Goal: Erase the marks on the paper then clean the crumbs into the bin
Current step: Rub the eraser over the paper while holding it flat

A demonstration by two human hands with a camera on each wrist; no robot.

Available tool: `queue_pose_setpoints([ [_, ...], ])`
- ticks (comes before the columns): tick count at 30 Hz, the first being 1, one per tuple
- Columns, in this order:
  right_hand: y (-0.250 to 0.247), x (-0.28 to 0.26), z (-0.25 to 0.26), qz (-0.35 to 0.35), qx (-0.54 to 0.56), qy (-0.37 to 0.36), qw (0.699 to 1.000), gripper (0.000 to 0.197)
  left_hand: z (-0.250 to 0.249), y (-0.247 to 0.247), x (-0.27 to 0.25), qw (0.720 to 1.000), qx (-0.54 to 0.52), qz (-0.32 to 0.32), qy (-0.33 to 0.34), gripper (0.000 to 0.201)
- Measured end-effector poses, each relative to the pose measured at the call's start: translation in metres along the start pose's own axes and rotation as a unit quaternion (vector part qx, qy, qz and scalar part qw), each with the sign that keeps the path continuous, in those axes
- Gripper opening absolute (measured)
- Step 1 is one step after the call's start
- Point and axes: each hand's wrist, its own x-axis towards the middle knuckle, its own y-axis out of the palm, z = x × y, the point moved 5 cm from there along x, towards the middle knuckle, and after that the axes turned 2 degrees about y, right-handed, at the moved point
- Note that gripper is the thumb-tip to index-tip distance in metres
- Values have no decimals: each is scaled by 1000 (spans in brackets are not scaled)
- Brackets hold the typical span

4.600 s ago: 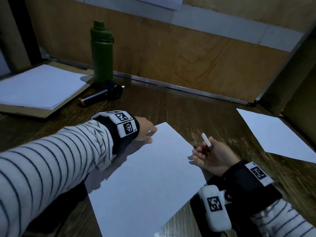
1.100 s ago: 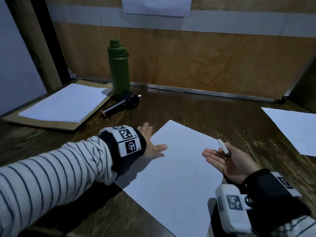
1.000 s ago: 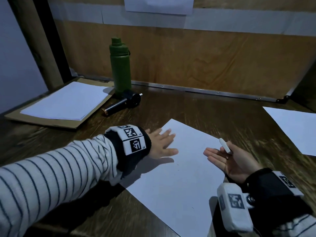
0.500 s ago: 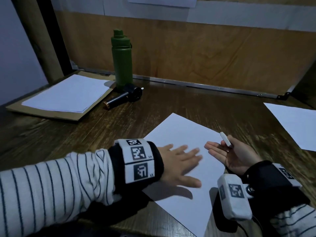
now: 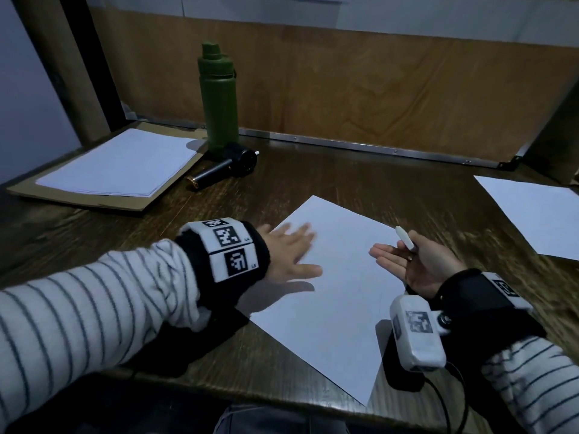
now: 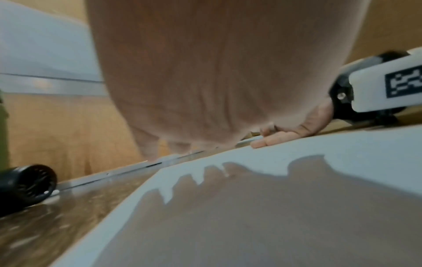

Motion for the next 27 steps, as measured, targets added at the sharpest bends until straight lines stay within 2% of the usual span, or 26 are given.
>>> queue_pose_setpoints([
  [1, 0, 0, 0, -3, -6, 0, 1000, 40, -10, 1, 2, 999, -8, 13, 41, 75],
  [3, 2, 1, -1, -8, -15, -2, 1000, 40, -18, 5, 7, 998, -20, 22, 59, 72],
  [4, 3, 1, 0, -11, -17, -4, 1000, 41, -16, 5, 6, 999, -29, 17, 33, 73],
  [7, 5, -1, 0, -21, -25, -10, 999, 41, 5, -4, -13, 991, -65, -16, -117, 74],
  [8, 5, -2, 1, -25, -27, -13, 999, 41, 9, -8, -17, 988, -45, -12, -146, 72],
  [10, 6, -2, 2, -31, -37, -18, 999, 40, 11, -13, -19, 986, -4, -16, -168, 83],
  [12, 7, -1, 2, -38, -50, -17, 998, 40, 1, -12, -8, 993, -9, -40, -114, 91],
  [15, 7, 1, 2, -47, -60, -12, 997, 41, -36, 2, 4, 998, -4, 14, 67, 76],
  [16, 6, 1, 1, -48, -62, -11, 997, 41, -44, 6, 3, 995, -4, 31, 95, 73],
  [17, 6, 1, 2, -50, -64, -11, 997, 40, -46, 8, 2, 995, -9, 37, 95, 74],
  [18, 6, 1, 2, -52, -65, -13, 996, 40, -41, 9, 0, 997, -24, 26, 62, 77],
  [21, 6, -1, 3, -53, -60, -19, 997, 40, -2, 1, -19, 990, -83, -18, -116, 85],
  [23, 6, -1, 3, -51, -56, -18, 997, 41, 16, 0, -25, 986, -56, -23, -154, 91],
  [25, 6, 0, 3, -46, -55, -19, 997, 42, 13, 2, -22, 996, -5, -3, -91, 93],
  [27, 6, 1, 3, -46, -55, -20, 997, 42, -12, 9, -18, 997, 58, 12, 47, 79],
])
